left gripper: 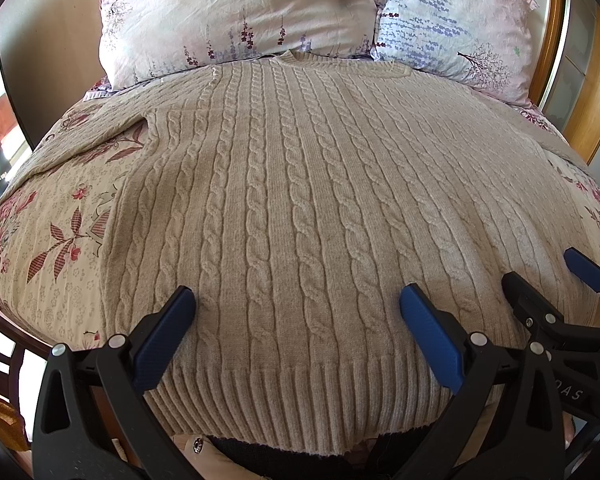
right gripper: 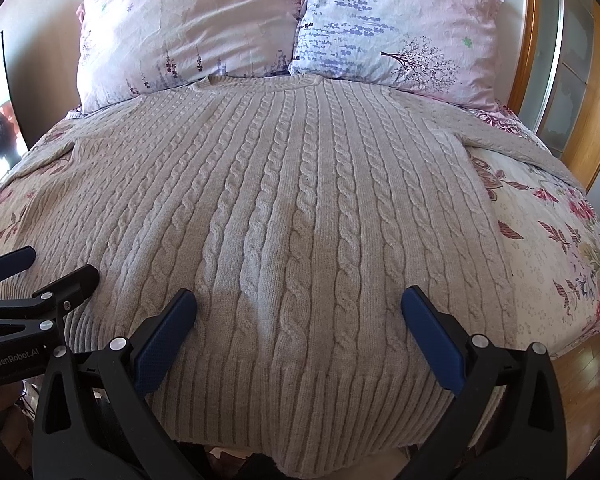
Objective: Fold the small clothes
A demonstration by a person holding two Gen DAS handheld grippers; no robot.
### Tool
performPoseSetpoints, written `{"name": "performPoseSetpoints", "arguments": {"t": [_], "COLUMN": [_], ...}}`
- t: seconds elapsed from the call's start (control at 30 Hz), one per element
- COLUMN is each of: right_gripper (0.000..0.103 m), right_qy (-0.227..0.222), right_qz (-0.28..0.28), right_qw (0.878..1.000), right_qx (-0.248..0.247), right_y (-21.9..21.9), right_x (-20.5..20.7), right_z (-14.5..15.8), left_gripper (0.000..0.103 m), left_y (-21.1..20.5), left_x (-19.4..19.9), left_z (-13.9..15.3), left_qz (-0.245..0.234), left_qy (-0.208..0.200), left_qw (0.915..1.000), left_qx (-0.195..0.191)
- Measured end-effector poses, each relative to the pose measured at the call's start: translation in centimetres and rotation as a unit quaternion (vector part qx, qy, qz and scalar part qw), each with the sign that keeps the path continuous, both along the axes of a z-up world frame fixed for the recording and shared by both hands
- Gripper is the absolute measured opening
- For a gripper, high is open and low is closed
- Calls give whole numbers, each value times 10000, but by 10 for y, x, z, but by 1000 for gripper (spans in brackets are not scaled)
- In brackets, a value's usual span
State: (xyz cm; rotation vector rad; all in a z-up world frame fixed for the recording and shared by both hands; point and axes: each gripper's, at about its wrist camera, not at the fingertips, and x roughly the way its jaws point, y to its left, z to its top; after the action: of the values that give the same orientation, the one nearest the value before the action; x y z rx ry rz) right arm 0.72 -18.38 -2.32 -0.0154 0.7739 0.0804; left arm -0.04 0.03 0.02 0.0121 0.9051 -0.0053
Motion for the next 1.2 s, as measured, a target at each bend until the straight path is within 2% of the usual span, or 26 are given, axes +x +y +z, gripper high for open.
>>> {"name": "performPoseSetpoints", "arguments": {"t": [0.33,0.53,0.63,0.73,0.87,0.93,0.97,1.03,1.07,1.2], "right_gripper": [102,102,102,102,102,95,87,84,78,64], "right_qy": [0,-75,-114,-73,23,-8,16,106,137,273], "right_qz": [135,720,460,-47,-916,-1455,-1717,-2116,-2261,-2765], "right_qw": [9999,9974,9985,9944,9750,9590,9470,9206,9101,8890], "right_qx": [-33,-32,287,1051,2024,2432,2714,3281,3469,3639], "right_y": [0,-9,-35,-85,-163,-203,-224,-260,-274,-309], "right_x": [2,8,21,45,86,103,111,126,133,157], "right_z": [2,4,14,25,33,36,35,30,27,16], "left_gripper": [101,101,101,101,101,101,101,101,101,101], "left_y": [1,2,2,1,-1,1,3,9,12,27], "left_x": [6,7,12,21,38,47,51,59,63,79], "left_z": [0,0,1,4,10,14,16,20,22,30], "left_qz": [-10,-146,-255,-294,-279,-290,-297,-300,-301,-334], "left_qy": [117,151,203,210,117,86,64,18,3,36], "left_qw": [9999,9998,9994,9992,9987,9987,9988,9992,9994,9990], "left_qx": [9,38,84,183,415,416,380,247,151,-310]}}
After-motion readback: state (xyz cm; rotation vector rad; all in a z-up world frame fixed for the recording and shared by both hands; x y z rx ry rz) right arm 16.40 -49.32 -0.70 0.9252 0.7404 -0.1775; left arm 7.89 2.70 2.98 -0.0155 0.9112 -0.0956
